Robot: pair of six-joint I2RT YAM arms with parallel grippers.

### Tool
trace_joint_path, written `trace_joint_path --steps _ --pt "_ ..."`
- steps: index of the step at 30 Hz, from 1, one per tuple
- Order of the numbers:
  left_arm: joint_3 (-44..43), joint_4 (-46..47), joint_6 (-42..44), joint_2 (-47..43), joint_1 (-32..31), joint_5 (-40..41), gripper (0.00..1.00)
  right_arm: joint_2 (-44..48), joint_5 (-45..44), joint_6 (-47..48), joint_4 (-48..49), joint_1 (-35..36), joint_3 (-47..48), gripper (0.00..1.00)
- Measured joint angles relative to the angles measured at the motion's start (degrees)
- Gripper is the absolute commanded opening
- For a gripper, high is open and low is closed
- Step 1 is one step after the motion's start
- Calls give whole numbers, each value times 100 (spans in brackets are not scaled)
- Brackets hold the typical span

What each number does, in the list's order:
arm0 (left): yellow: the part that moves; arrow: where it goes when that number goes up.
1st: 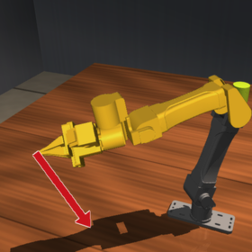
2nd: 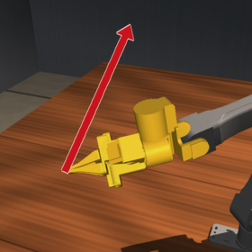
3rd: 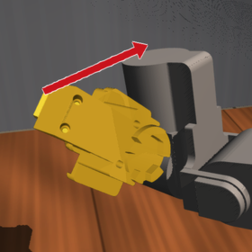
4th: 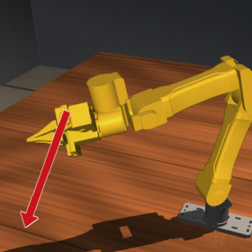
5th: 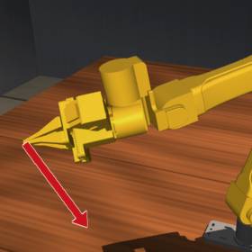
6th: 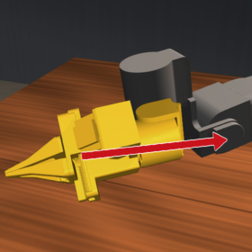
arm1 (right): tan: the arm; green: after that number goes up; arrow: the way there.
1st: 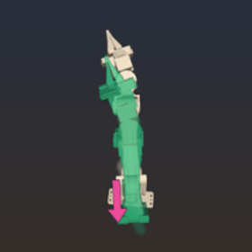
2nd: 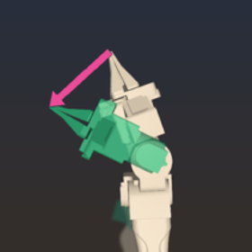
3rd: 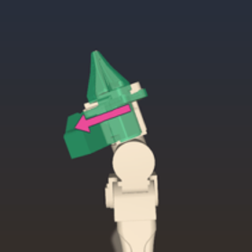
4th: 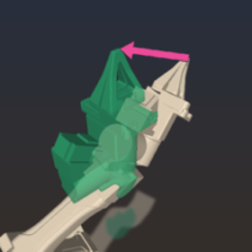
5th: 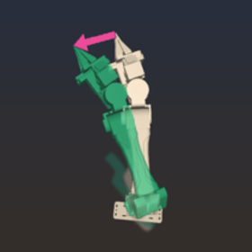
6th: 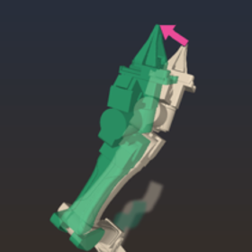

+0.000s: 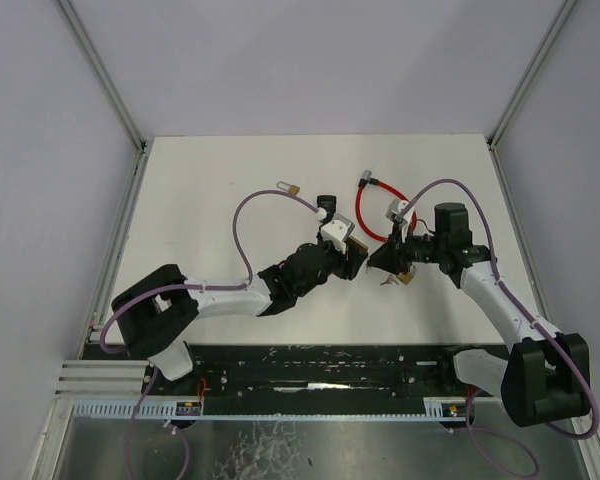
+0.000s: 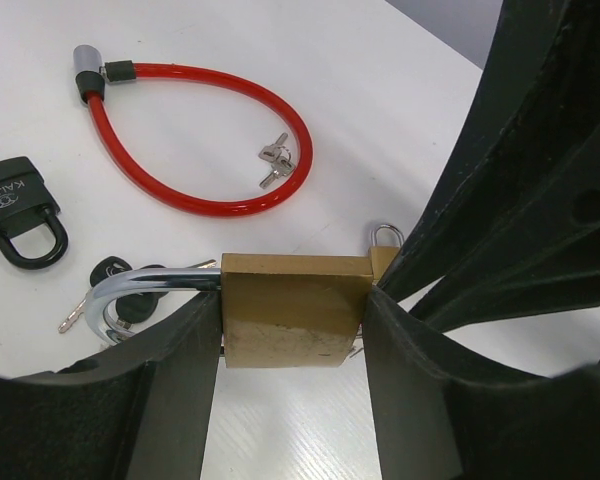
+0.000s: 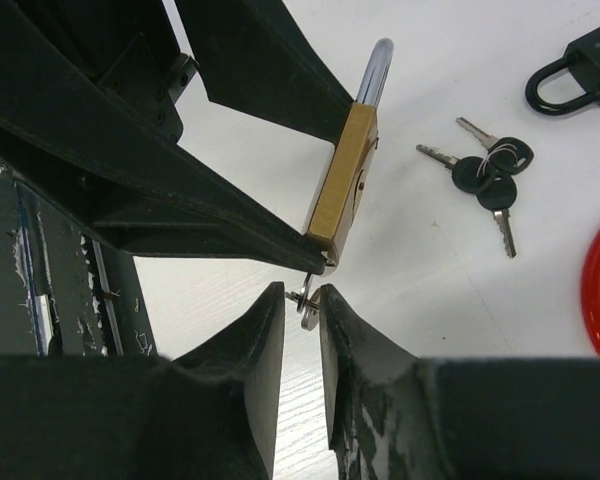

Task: Lock with the key
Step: Remove the key from the lock.

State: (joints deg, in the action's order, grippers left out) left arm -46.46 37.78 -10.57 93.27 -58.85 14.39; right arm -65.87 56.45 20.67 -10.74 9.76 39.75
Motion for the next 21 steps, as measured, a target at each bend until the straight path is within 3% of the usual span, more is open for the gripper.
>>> trace_joint_path --steps 11,14,21 --pt "0 -2 0 31 2 4 0 7 -140 50 70 66 0 9" --pt "0 -2 2 44 2 15 0 -9 -199 109 52 96 2 0" --pt "26 22 -20 55 0 168 0 -2 -470 520 -284 219 166 0"
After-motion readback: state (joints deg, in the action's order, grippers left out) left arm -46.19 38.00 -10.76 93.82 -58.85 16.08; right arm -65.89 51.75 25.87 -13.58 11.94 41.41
